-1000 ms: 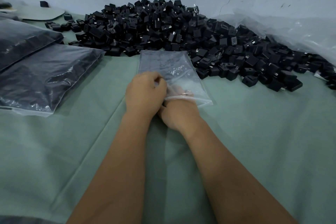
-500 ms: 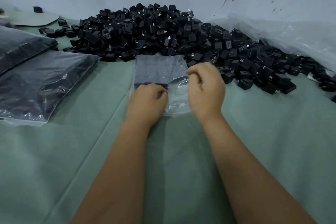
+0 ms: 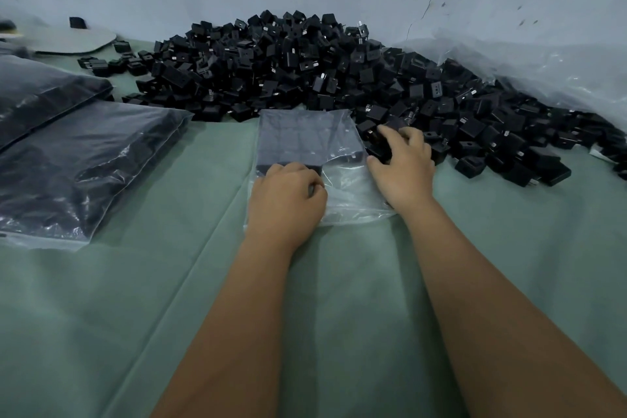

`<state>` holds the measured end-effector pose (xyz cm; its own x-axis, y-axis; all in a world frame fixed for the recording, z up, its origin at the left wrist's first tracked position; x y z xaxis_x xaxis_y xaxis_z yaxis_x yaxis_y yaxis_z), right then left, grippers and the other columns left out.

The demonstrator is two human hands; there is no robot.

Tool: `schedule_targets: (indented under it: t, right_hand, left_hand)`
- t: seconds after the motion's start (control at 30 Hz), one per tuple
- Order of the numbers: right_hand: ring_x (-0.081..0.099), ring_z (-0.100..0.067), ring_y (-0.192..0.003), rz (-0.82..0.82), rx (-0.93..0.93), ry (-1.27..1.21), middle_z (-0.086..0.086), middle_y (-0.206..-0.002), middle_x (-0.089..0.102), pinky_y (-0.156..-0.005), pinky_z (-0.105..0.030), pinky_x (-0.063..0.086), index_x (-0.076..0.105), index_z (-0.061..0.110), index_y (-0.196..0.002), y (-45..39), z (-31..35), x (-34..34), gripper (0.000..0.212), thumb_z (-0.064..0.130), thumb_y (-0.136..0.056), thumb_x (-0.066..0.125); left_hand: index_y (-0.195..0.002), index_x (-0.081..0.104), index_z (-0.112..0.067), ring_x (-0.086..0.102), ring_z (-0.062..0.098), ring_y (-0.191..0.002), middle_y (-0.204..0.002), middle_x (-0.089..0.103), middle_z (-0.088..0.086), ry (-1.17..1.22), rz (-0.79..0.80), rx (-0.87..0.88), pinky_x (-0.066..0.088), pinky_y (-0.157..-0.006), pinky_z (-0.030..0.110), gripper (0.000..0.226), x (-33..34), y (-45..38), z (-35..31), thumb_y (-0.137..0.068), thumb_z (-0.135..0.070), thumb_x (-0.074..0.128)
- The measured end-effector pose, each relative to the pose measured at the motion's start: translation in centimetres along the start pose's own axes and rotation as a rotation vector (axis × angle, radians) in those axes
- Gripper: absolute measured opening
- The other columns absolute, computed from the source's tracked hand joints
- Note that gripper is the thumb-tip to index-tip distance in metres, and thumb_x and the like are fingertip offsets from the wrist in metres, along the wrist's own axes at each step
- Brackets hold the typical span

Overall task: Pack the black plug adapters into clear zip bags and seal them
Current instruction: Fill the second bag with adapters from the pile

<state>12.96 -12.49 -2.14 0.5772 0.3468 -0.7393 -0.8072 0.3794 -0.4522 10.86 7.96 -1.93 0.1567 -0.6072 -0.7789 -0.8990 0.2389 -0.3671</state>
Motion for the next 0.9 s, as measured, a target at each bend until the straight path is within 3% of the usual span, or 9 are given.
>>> schedule_targets:
  t: [0.17,0.23,0.3,0.37,0.47,0.63,0.73,0.8,0.9]
  right_hand:
    - [0.039,-0.020,-0.122,-0.220,0.190,-0.282,-0.002,-0.134,0.045,-0.105,-0.035,0.038,0.040,0.023,-0.143,0.7,-2.3,-2.3,0.061,0.020,-0.085,0.060]
    - [0.032,-0.020,-0.126,-0.164,0.189,-0.301,0.000,-0.143,0.036,-0.104,-0.026,0.028,0.028,0.030,-0.149,0.7,-2.4,-2.0,0.072,0.019,-0.085,0.060]
    - [0.029,-0.020,-0.129,-0.013,0.142,-0.227,0.002,-0.148,0.031,-0.102,-0.026,0.025,0.024,0.036,-0.150,0.5,-2.0,-1.0,0.071,0.022,-0.088,0.057]
    - [0.031,-0.022,-0.127,0.075,0.087,-0.117,0.003,-0.144,0.039,-0.102,-0.028,0.029,0.040,0.032,-0.143,0.5,-1.6,-0.1,0.055,0.022,-0.091,0.052]
    - [0.038,-0.020,-0.119,-0.003,0.054,-0.119,0.001,-0.131,0.050,-0.088,-0.019,0.031,0.060,0.022,-0.126,0.8,-1.4,-0.5,0.039,0.010,-0.090,0.052]
    - [0.055,-0.014,-0.106,-0.114,0.245,-0.356,-0.003,-0.129,0.049,-0.083,-0.018,0.040,0.057,0.014,-0.129,1.4,-2.8,-1.8,0.043,0.008,-0.086,0.063]
    - [0.062,-0.018,-0.092,-0.134,0.316,-0.405,-0.008,-0.113,0.063,-0.072,-0.023,0.047,0.068,0.009,-0.097,2.0,-3.8,-2.2,0.019,0.004,-0.080,0.061]
    - [0.065,-0.013,-0.086,-0.189,0.376,-0.535,-0.003,-0.100,0.067,-0.070,-0.021,0.051,0.066,0.013,-0.090,3.0,-4.1,-2.7,0.013,0.007,-0.078,0.064]
    - [0.059,0.006,-0.081,-0.325,0.384,-0.673,0.013,-0.095,0.063,-0.067,-0.009,0.047,0.058,0.023,-0.101,5.0,-3.2,-4.5,0.028,0.017,-0.077,0.072]
  left_hand:
    - [-0.100,0.073,-0.021,0.051,0.021,-0.102,-0.110,0.066,-0.005,0.023,0.007,-0.008,0.041,-0.093,0.037,0.022,-0.2,0.3,-0.1,-0.092,-0.020,0.052]
    - [-0.101,0.073,-0.021,0.051,0.021,-0.103,-0.111,0.066,-0.005,0.027,0.013,-0.008,0.041,-0.094,0.037,0.023,-0.2,0.4,-0.1,-0.092,-0.019,0.052]
    - [-0.101,0.073,-0.021,0.051,0.021,-0.104,-0.111,0.065,-0.005,0.028,0.023,-0.008,0.040,-0.095,0.038,0.023,-0.2,0.4,-0.1,-0.092,-0.019,0.052]
    - [-0.102,0.073,-0.021,0.050,0.021,-0.105,-0.112,0.065,-0.006,0.029,0.031,-0.011,0.040,-0.096,0.039,0.023,-0.1,0.4,-0.1,-0.092,-0.019,0.052]
    - [-0.102,0.073,-0.021,0.049,0.021,-0.106,-0.114,0.064,-0.006,0.017,0.035,-0.014,0.040,-0.096,0.038,0.023,0.1,0.3,0.1,-0.092,-0.019,0.052]
    - [-0.102,0.073,-0.021,0.049,0.022,-0.107,-0.114,0.064,-0.005,0.007,0.041,-0.004,0.040,-0.096,0.040,0.023,0.2,0.2,0.1,-0.091,-0.020,0.053]
    - [-0.104,0.071,-0.023,0.047,0.022,-0.110,-0.115,0.062,-0.006,0.020,0.054,-0.007,0.038,-0.098,0.039,0.025,0.2,0.2,0.1,-0.090,-0.028,0.051]
    - [-0.109,0.067,-0.031,0.043,0.018,-0.114,-0.115,0.058,-0.009,0.058,0.113,-0.008,0.033,-0.101,0.038,0.038,0.3,0.5,-0.1,-0.081,-0.043,0.044]
    - [-0.124,0.055,-0.041,0.038,0.013,-0.116,-0.117,0.053,-0.011,0.133,0.216,0.044,0.025,-0.102,0.036,0.056,0.7,1.0,-0.7,-0.071,-0.048,0.039]
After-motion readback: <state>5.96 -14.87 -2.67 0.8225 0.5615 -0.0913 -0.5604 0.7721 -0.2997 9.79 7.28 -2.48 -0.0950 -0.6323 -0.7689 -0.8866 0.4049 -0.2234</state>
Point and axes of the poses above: each hand's wrist, its own y-axis away from the middle knuckle, its own x-axis out of the palm, z = x × y, the point moved 7 cm from there along -y, towards the middle knuckle
